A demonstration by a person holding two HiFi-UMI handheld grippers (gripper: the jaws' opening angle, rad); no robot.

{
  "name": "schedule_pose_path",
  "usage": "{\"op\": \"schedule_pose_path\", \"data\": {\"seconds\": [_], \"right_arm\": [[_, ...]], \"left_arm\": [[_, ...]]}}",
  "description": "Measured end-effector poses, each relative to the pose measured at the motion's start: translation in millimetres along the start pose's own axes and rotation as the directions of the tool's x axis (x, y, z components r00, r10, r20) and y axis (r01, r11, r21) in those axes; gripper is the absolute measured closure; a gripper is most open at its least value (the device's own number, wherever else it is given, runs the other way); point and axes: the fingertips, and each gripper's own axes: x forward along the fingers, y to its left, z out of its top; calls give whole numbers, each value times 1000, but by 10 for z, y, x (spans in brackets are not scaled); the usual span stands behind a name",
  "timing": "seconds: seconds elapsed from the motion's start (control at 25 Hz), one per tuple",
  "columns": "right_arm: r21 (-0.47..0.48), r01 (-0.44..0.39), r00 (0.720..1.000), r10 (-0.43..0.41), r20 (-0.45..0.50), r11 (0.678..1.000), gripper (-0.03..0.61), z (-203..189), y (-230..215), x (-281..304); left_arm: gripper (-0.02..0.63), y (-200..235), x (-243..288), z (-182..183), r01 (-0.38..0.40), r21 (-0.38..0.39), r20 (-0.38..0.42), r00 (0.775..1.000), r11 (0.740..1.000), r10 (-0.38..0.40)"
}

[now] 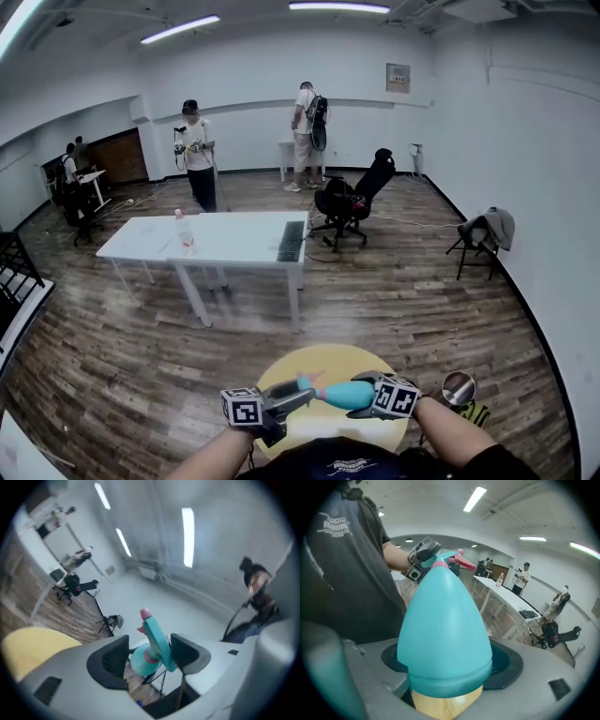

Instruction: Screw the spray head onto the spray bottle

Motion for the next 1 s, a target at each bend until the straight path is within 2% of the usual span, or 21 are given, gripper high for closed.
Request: {"op": "schedule_pose_path", "data": {"seconds": [0.08,0.12,0.16,0.24,0.32,0.4,0.44,0.48,0.52,0.6,0.72,0.76,0.8,0.88,1.0], "right_arm": [[73,14,1000,-16,23,997,156,-74,-28,-25],[89,23,1000,-24,19,996,156,-121,-43,-35],[92,30,1000,-31,8,995,156,-159,-55,-41],[62,38,999,-37,-21,997,156,-189,-61,-30],[5,39,998,-39,-46,999,156,-143,-51,26],[-53,34,997,-37,-63,998,156,-21,-28,109],[-78,31,996,-37,-77,997,156,15,-20,147],[-97,27,995,-36,-94,995,156,10,-14,170],[-106,18,994,-30,-106,994,156,-21,-4,174],[-104,0,994,-12,-110,995,156,-76,28,144],[-121,13,992,-27,-119,993,155,-119,-3,109],[-121,15,992,-30,-120,993,155,-122,-9,104],[-114,13,993,-27,-115,993,155,-115,-10,98],[-89,6,996,-14,-90,996,156,-88,-10,89],[-34,2,998,-4,-65,999,156,-147,-3,92]], "left_arm": [[284,194,-362,134,-20,-158,177,983,987,48],[284,269,-505,164,-29,-196,220,973,980,73],[284,315,-593,169,-39,-208,231,969,977,88],[284,312,-572,115,-50,-179,181,980,983,82],[284,203,-318,1,-43,-101,60,997,994,49],[288,83,12,-152,-36,52,-112,993,998,42],[333,45,146,-233,-34,163,-201,977,986,67],[402,16,239,-307,-23,275,-279,955,961,103],[416,-14,294,-365,0,358,-340,931,934,130],[413,-75,343,-423,49,423,-411,900,905,143],[410,-99,402,-439,84,482,-446,881,872,161],[410,-102,412,-436,83,484,-444,881,871,163],[410,-108,414,-427,75,468,-433,888,881,154],[403,-108,396,-393,45,392,-374,920,919,114],[341,-45,223,-241,-8,195,-179,983,981,43]]}}
